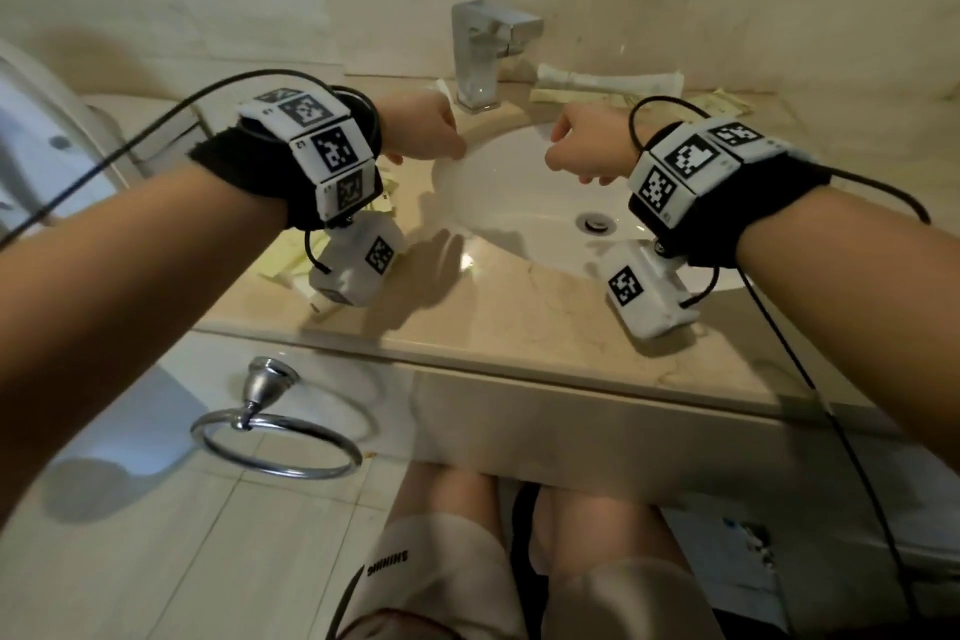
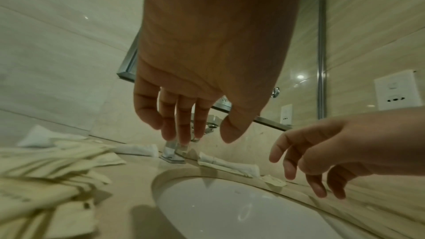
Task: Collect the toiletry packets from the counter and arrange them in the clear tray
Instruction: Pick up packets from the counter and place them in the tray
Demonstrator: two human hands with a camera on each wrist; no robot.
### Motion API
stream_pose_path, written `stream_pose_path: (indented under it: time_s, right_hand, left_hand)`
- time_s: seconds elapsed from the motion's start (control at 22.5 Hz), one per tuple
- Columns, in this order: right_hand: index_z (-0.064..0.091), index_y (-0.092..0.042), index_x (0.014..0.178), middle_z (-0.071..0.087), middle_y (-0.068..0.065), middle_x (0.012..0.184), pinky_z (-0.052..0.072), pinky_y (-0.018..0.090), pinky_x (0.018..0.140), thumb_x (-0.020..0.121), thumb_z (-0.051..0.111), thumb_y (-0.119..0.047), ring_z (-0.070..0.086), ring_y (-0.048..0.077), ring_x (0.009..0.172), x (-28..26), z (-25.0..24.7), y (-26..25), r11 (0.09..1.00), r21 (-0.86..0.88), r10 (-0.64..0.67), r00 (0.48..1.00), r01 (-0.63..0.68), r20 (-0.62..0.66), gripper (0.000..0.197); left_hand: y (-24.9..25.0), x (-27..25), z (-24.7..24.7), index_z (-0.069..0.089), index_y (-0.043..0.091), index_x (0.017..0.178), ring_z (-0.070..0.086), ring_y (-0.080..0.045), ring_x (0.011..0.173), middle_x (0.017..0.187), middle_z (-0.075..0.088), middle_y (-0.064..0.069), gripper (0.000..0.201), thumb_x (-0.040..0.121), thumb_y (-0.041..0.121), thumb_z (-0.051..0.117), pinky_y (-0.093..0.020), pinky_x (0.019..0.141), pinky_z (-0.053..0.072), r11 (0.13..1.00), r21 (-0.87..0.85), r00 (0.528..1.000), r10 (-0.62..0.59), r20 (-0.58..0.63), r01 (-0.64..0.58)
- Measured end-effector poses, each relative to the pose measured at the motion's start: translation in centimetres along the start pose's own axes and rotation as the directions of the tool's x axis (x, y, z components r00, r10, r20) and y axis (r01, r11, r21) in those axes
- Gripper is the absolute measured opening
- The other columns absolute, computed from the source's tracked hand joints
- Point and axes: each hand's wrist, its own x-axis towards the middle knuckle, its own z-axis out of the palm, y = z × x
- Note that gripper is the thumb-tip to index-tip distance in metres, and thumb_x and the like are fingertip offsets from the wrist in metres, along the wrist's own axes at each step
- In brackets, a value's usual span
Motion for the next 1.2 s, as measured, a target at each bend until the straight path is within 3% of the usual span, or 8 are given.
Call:
stream_pose_path:
  time_s: [0.13,0.4,0.53,0.67,0.8,0.93,1.07,1.2]
  right_hand:
    - [0.053,0.002,0.122,0.061,0.016,0.094,0.045,0.033,0.069,0.091,0.045,-0.017,0.058,0.028,0.083,1.8,1.3,-1.2,1.0,-0.021,-0.008,0.999,0.009,0.038,0.037]
    - [0.057,-0.001,0.118,0.066,0.016,0.107,0.051,0.035,0.074,0.089,0.049,-0.021,0.066,0.031,0.1,4.3,3.2,-3.9,0.998,-0.038,-0.04,0.989,0.046,0.142,0.036]
    - [0.055,0.0,0.119,0.062,0.014,0.107,0.046,0.027,0.061,0.089,0.05,-0.018,0.064,0.028,0.092,5.3,4.1,-6.1,0.993,-0.011,-0.11,0.972,0.115,0.208,0.035]
    - [0.053,-0.001,0.123,0.058,0.012,0.104,0.043,0.024,0.055,0.09,0.054,-0.019,0.059,0.023,0.087,6.0,4.8,-8.2,0.987,-0.002,-0.155,0.959,0.16,0.236,0.037]
    - [0.053,-0.005,0.124,0.06,0.011,0.107,0.048,0.026,0.061,0.088,0.059,-0.021,0.058,0.021,0.087,6.4,5.4,-10.3,0.975,-0.006,-0.21,0.934,0.222,0.289,0.039]
    - [0.059,-0.018,0.112,0.06,0.004,0.107,0.048,0.025,0.067,0.082,0.067,-0.019,0.054,0.013,0.077,5.3,6.3,-11.7,0.919,0.08,-0.387,0.84,0.387,0.38,0.03]
    - [0.062,-0.03,0.1,0.054,-0.004,0.105,0.046,0.023,0.075,0.078,0.07,-0.019,0.052,0.01,0.085,2.9,7.5,-13.6,0.763,0.042,-0.545,0.608,0.644,0.577,0.027]
    - [0.062,-0.028,0.108,0.049,-0.006,0.104,0.045,0.021,0.075,0.076,0.071,-0.018,0.049,0.007,0.09,0.8,8.5,-14.6,0.656,0.025,-0.603,0.504,0.755,0.618,0.034]
  left_hand:
    - [-2.7,0.8,-0.9,0.049,0.015,0.094,0.046,-0.024,0.083,0.095,0.049,-0.008,0.005,0.092,0.019,0.051,-0.032,0.072,0.041,0.998,0.059,0.999,-0.017,-0.031,0.018]
    - [-8.0,1.7,-1.4,0.038,0.014,0.082,0.034,-0.02,0.067,0.084,0.038,-0.007,0.017,0.091,0.013,0.052,-0.032,0.072,0.029,0.966,0.231,0.993,-0.119,-0.001,0.116]
    - [-9.7,1.5,-1.8,0.043,0.013,0.098,0.04,-0.024,0.08,0.093,0.042,-0.011,0.016,0.093,0.021,0.055,-0.032,0.074,0.031,0.92,0.344,0.978,-0.206,0.021,0.186]
    - [-11.2,1.2,-2.2,0.05,0.005,0.113,0.048,-0.026,0.081,0.107,0.051,-0.02,0.029,0.093,0.026,0.055,-0.032,0.076,0.032,0.892,0.386,0.961,-0.273,0.048,0.235]
    - [-13.1,0.9,-2.2,0.039,-0.003,0.138,0.052,-0.034,0.118,0.137,0.048,-0.022,0.056,0.094,0.028,0.055,-0.039,0.089,0.039,0.87,0.396,0.942,-0.334,0.034,0.294]
    - [-14.3,0.5,-1.8,0.034,-0.002,0.141,0.049,-0.033,0.124,0.14,0.046,-0.02,0.061,0.093,0.03,0.054,-0.037,0.098,0.04,0.861,0.406,0.933,-0.357,0.051,0.307]
    - [-15.3,0.4,-1.8,0.042,-0.003,0.137,0.053,-0.027,0.101,0.134,0.053,-0.021,0.058,0.092,0.032,0.055,-0.031,0.083,0.041,0.866,0.388,0.921,-0.377,0.095,0.315]
    - [-15.7,0.0,-1.5,0.042,-0.002,0.137,0.052,-0.025,0.094,0.132,0.056,-0.02,0.057,0.093,0.033,0.053,-0.028,0.071,0.043,0.878,0.371,0.921,-0.371,0.122,0.304]
